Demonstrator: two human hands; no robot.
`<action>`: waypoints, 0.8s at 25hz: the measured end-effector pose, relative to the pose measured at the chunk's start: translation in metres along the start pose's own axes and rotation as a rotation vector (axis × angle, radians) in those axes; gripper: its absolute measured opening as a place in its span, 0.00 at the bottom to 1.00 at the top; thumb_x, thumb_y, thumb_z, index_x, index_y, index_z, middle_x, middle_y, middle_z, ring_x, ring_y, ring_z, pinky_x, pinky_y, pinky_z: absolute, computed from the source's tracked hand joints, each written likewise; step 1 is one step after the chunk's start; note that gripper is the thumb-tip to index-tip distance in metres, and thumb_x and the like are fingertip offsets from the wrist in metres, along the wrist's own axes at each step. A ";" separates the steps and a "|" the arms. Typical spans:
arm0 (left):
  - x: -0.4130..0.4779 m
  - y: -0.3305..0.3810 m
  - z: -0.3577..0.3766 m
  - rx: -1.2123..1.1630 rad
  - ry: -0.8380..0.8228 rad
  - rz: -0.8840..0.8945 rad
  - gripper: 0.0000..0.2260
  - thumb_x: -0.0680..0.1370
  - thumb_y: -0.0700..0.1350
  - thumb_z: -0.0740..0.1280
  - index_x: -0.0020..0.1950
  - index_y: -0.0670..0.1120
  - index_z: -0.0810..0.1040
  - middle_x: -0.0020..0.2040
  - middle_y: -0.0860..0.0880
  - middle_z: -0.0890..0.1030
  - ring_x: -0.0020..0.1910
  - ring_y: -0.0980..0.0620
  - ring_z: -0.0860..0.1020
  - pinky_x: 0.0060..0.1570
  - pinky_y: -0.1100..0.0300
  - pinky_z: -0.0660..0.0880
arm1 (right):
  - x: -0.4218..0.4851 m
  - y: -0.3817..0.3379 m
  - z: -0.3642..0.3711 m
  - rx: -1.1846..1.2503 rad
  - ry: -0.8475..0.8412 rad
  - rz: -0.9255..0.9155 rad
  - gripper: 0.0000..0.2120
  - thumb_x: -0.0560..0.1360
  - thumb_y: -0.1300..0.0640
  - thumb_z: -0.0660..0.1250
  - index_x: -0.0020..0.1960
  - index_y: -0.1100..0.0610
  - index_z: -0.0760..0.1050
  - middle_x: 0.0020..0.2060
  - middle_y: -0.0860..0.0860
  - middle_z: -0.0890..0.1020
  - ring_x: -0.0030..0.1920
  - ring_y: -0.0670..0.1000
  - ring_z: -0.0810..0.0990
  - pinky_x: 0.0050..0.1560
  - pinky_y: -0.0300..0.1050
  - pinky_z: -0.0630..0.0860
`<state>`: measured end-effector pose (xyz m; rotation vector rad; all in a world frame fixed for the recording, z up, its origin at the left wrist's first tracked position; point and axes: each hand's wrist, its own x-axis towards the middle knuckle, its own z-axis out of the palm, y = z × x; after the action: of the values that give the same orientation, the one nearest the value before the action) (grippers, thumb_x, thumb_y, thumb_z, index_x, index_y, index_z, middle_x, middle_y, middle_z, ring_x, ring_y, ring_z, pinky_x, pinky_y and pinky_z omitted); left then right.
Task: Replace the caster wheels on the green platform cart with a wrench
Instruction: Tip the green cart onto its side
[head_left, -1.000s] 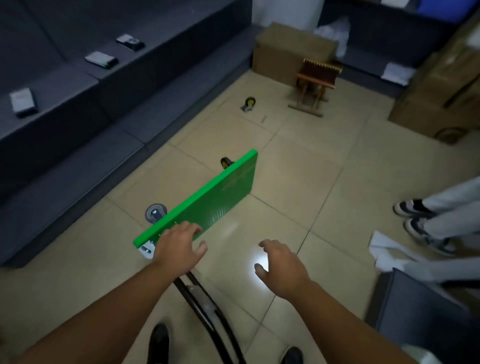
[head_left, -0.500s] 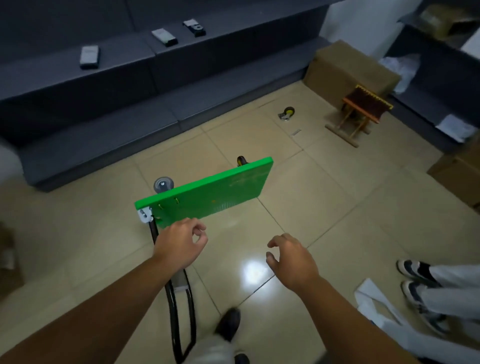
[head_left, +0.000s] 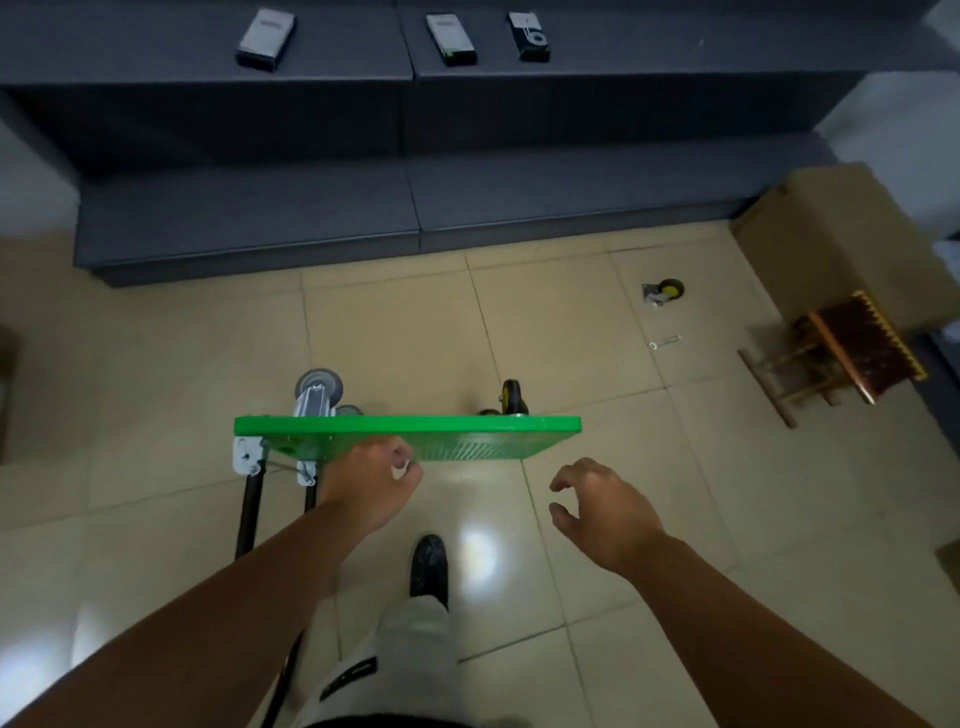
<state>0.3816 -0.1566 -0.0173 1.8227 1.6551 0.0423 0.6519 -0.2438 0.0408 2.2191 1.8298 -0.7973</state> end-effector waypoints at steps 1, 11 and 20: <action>0.013 0.007 0.002 -0.007 0.008 -0.041 0.07 0.77 0.52 0.69 0.53 0.54 0.81 0.47 0.58 0.81 0.52 0.53 0.81 0.48 0.60 0.72 | 0.025 0.013 -0.014 -0.027 -0.009 -0.015 0.14 0.77 0.49 0.67 0.62 0.50 0.77 0.60 0.49 0.77 0.61 0.51 0.76 0.59 0.47 0.75; 0.141 0.093 0.180 -0.545 0.106 -0.689 0.15 0.75 0.57 0.71 0.57 0.51 0.81 0.49 0.54 0.83 0.52 0.50 0.82 0.53 0.56 0.76 | 0.288 0.142 0.011 -0.146 -0.442 -0.299 0.24 0.74 0.49 0.71 0.68 0.51 0.72 0.64 0.50 0.75 0.65 0.54 0.73 0.61 0.50 0.74; 0.215 0.218 0.349 -1.184 0.767 -1.168 0.34 0.71 0.42 0.80 0.70 0.48 0.65 0.64 0.47 0.71 0.56 0.50 0.80 0.47 0.61 0.82 | 0.397 0.224 0.098 -0.026 -0.873 -0.588 0.11 0.77 0.50 0.71 0.58 0.50 0.78 0.57 0.48 0.82 0.58 0.50 0.79 0.60 0.52 0.77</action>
<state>0.7694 -0.1136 -0.2686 -0.1841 2.1705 1.0266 0.8792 0.0019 -0.2831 0.9700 1.9177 -1.5019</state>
